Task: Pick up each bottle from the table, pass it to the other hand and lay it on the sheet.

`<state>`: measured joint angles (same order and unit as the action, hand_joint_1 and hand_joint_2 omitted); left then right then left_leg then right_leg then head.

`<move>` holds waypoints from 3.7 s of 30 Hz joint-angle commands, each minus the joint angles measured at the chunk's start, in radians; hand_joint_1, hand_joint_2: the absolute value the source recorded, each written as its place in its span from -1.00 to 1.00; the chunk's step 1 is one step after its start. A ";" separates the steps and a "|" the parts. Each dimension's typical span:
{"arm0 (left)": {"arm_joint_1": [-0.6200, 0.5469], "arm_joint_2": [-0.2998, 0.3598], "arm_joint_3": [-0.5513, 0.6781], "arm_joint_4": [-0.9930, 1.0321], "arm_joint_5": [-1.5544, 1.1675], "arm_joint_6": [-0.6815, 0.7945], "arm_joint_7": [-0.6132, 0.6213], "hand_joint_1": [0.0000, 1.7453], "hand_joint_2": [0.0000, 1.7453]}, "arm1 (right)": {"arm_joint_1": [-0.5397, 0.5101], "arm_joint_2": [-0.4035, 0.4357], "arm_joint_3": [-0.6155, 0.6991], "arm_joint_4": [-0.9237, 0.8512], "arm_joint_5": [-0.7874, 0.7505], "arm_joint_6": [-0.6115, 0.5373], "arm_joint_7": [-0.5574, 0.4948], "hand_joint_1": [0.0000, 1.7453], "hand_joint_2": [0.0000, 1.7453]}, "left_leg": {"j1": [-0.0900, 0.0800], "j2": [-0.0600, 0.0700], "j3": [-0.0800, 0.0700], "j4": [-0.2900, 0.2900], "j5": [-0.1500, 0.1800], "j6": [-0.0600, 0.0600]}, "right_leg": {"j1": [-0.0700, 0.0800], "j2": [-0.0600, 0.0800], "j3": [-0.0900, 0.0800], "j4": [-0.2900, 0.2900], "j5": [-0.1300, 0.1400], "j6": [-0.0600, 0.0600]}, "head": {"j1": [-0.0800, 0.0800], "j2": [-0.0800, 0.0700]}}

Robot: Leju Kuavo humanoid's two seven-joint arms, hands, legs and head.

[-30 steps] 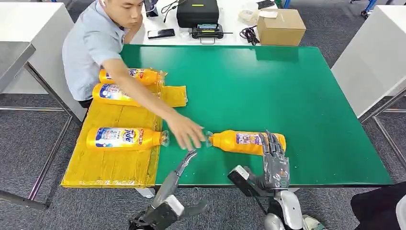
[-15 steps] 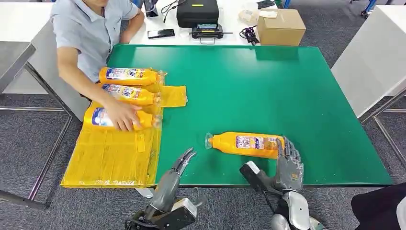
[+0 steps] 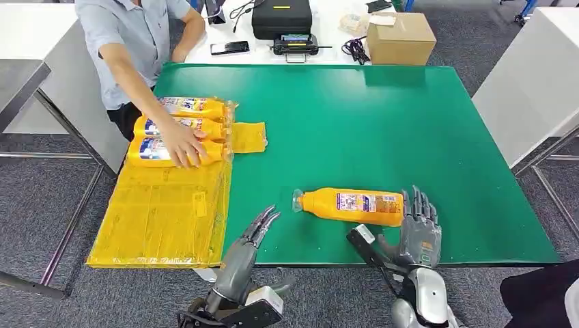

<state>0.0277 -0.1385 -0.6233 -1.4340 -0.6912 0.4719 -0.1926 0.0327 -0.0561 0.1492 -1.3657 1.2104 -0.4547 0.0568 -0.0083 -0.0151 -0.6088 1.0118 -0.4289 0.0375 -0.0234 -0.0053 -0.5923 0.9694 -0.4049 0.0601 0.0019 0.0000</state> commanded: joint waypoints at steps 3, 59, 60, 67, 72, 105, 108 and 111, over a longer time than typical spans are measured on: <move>-0.051 0.007 0.002 0.041 -0.011 -0.041 0.022 -1.00 1.00 | -0.110 -0.009 0.030 0.096 -0.075 0.114 0.001 -1.00 1.00 | 0.001 0.003 0.003 0.000 -0.001 -0.002 | 0.001 0.002 0.003 -0.001 0.000 -0.002 | 0.000 0.000; -0.128 -0.006 -0.013 0.114 0.055 -0.158 0.053 -1.00 1.00 | -0.305 -0.057 0.114 0.420 -0.220 0.297 -0.016 0.78 1.00 | 0.001 0.001 0.004 -0.001 -0.001 -0.002 | 0.001 0.001 0.004 -0.001 0.000 -0.002 | 0.000 0.000; -0.132 -0.007 -0.014 0.118 0.057 -0.159 0.052 -1.00 1.00 | -0.308 -0.057 0.111 0.438 -0.227 0.303 -0.018 0.96 1.00 | 0.002 0.002 0.005 0.000 -0.001 -0.002 | 0.002 0.001 0.005 -0.002 0.000 -0.003 | 0.000 0.000; -0.140 -0.007 -0.023 0.135 0.076 -0.156 0.043 -1.00 1.00 | -0.313 -0.066 0.121 0.504 -0.232 0.308 -0.036 1.00 1.00 | 0.002 0.000 0.006 -0.001 0.000 -0.002 | 0.002 0.000 0.006 -0.002 0.000 -0.002 | 0.000 0.000; -0.147 -0.004 -0.031 0.150 0.129 -0.138 -0.013 -1.00 1.00 | -0.291 -0.062 0.065 0.494 -0.476 0.449 -0.223 1.00 1.00 | 0.002 0.000 0.010 -0.001 -0.001 -0.003 | 0.003 -0.001 0.010 -0.002 -0.001 -0.003 | 0.000 0.000; -0.180 -0.030 -0.058 0.236 0.927 -0.011 -0.144 -1.00 1.00 | -0.173 0.035 0.226 0.146 -1.008 0.417 -0.490 1.00 1.00 | 0.001 0.007 0.005 0.000 -0.001 -0.002 | 0.001 0.005 0.004 -0.001 0.000 -0.002 | 0.000 0.000; -0.207 -0.034 -0.072 0.250 0.954 -0.013 -0.146 -1.00 1.00 | -0.228 0.028 0.288 0.194 -0.979 0.429 -0.484 1.00 1.00 | 0.001 0.008 0.005 0.000 -0.001 -0.002 | 0.001 0.006 0.004 -0.001 0.001 -0.002 | 0.000 0.000; -0.224 -0.042 -0.069 0.255 0.960 -0.004 -0.168 -1.00 1.00 | -0.264 0.041 0.330 0.242 -0.967 0.444 -0.478 1.00 1.00 | 0.002 0.010 0.007 0.000 -0.002 -0.003 | 0.002 0.008 0.005 -0.001 0.000 -0.003 | 0.000 0.000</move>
<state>-0.1131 -0.1835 -0.6558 -1.2680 0.2468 0.4562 -0.3384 -0.1033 -0.0118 0.3415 -1.2577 0.2217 -0.0290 -0.4318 -0.0086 -0.0089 -0.6061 1.0118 -0.4291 0.0376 -0.0235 -0.0008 -0.5909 0.9695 -0.4042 0.0605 0.0023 0.0000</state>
